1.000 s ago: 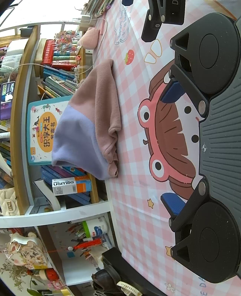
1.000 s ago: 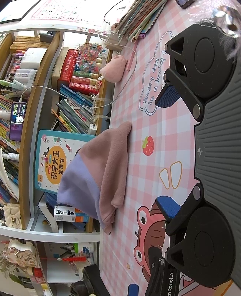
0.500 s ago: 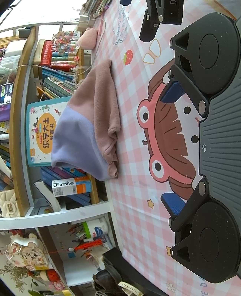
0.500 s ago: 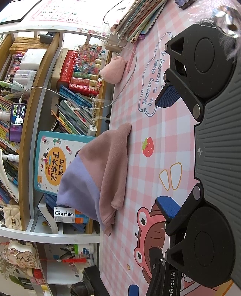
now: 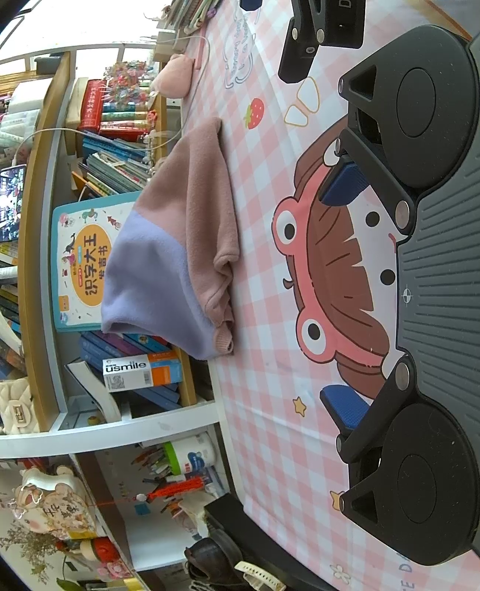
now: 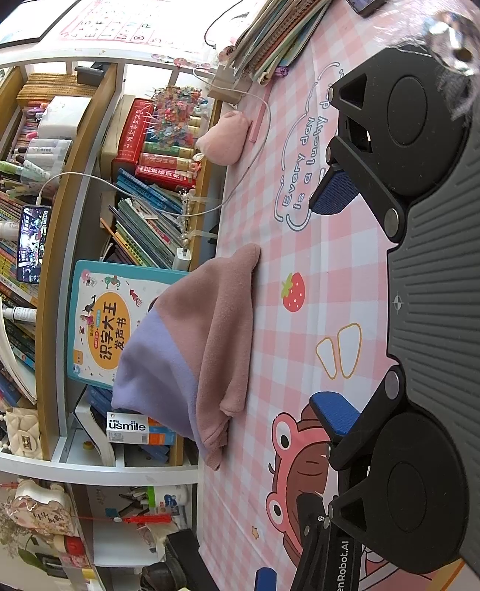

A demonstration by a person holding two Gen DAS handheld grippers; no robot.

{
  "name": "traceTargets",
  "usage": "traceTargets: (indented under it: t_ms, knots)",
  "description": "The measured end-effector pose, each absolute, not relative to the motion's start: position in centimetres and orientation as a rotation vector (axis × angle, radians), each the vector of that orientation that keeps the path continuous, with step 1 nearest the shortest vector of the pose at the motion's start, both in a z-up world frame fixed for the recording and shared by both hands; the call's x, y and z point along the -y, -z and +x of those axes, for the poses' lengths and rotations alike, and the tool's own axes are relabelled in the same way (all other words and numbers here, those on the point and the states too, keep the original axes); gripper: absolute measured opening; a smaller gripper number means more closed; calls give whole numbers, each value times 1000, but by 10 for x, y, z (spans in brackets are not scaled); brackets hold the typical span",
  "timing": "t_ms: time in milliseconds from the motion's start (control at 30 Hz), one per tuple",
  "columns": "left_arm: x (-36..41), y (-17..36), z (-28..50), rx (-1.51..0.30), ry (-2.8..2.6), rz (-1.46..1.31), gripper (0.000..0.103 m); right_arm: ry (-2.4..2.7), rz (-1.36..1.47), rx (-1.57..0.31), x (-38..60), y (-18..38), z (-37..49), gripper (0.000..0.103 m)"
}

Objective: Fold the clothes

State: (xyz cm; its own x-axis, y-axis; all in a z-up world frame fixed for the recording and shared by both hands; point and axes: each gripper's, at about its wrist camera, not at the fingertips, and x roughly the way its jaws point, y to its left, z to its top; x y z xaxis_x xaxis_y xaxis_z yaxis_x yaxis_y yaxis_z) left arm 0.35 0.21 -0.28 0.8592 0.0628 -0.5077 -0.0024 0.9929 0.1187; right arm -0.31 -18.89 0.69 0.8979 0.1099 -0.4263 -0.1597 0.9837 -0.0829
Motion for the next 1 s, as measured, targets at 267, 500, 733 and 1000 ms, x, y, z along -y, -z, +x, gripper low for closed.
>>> traceTargets:
  t_ms: [267,500,733,1000]
  knots:
    - [-3,3,4,-543,-32,109,103,-138,-106,-435,191,-7,-3,103]
    - [-3,3,4,-541,-31,109,103,-139,-111,-435,190,-7,-3,103]
    - [-4,3,4,-542,-28,101,103,-139,-112,-436,191,-7,-3,103]
    - [-3,3,3,-532,-36,105,103,-138,-109,-434,191,-7,-3,103]
